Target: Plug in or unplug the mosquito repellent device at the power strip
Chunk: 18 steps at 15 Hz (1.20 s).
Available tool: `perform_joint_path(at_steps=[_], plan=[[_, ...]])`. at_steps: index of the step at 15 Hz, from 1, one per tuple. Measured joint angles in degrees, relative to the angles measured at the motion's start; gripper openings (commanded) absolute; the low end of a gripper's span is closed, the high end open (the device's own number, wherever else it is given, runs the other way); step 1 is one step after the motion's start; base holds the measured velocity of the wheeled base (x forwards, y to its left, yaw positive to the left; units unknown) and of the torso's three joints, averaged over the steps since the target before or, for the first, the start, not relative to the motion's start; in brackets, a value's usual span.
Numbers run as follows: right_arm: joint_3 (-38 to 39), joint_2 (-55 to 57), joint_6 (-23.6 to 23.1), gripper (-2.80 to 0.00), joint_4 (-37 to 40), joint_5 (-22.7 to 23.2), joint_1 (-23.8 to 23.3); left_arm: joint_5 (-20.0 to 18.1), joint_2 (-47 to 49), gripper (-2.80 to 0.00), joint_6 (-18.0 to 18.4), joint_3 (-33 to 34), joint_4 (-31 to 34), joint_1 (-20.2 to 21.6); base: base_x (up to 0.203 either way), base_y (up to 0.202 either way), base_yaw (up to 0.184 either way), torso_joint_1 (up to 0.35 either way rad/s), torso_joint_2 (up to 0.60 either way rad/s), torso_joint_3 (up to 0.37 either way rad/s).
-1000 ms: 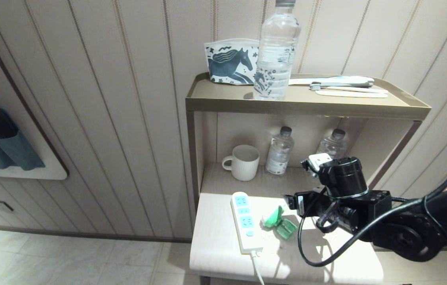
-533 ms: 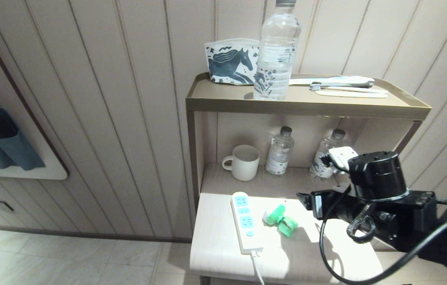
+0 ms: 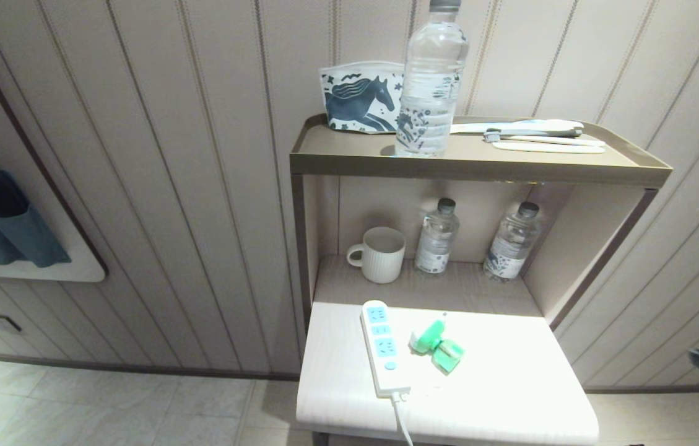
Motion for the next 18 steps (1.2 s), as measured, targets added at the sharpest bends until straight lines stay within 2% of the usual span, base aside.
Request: perform_joint_path(at_steps=[3,5,7,11,13,16,18], plan=[[1.2,-13.2,-0.1,-2.8,11.5,-0.1,-8.1,0.0,0.0,-2.8,0.0,0.0,0.0,0.0,0.0,0.0,0.0,0.0,0.0,0.0],[3.9,-22.3,0.7,-2.8,15.0,-0.8,-12.1,0.0,0.0,-2.8,0.0,0.0,0.0,0.0,0.0,0.0,0.0,0.0,0.0,0.0],[8.3,-28.5,4.2,-2.8,15.3,-2.3,-15.4,0.0,0.0,-2.8,0.0,0.0,0.0,0.0,0.0,0.0,0.0,0.0,0.0,0.0],[15.3,-33.2,2.2,-2.8,8.1,-2.2,-23.5,0.0,0.0,-2.8,0.0,0.0,0.0,0.0,0.0,0.0,0.0,0.0,0.0,0.0],[21.6,-35.9,0.1,-2.8,3.2,-1.2,-23.9,0.0,0.0,-2.8,0.0,0.0,0.0,0.0,0.0,0.0,0.0,0.0,0.0,0.0],[29.1,-43.9,-6.3,-2.8,-5.3,5.8,-23.2,0.0,0.0,-2.8,0.0,0.0,0.0,0.0,0.0,0.0,0.0,0.0,0.0,0.0],[33.5,-47.0,-7.6,-2.8,-11.6,13.7,-22.9,0.0,0.0,-2.8,-0.1,0.0,0.0,0.0,0.0,0.0,0.0,0.0,0.0,0.0]])
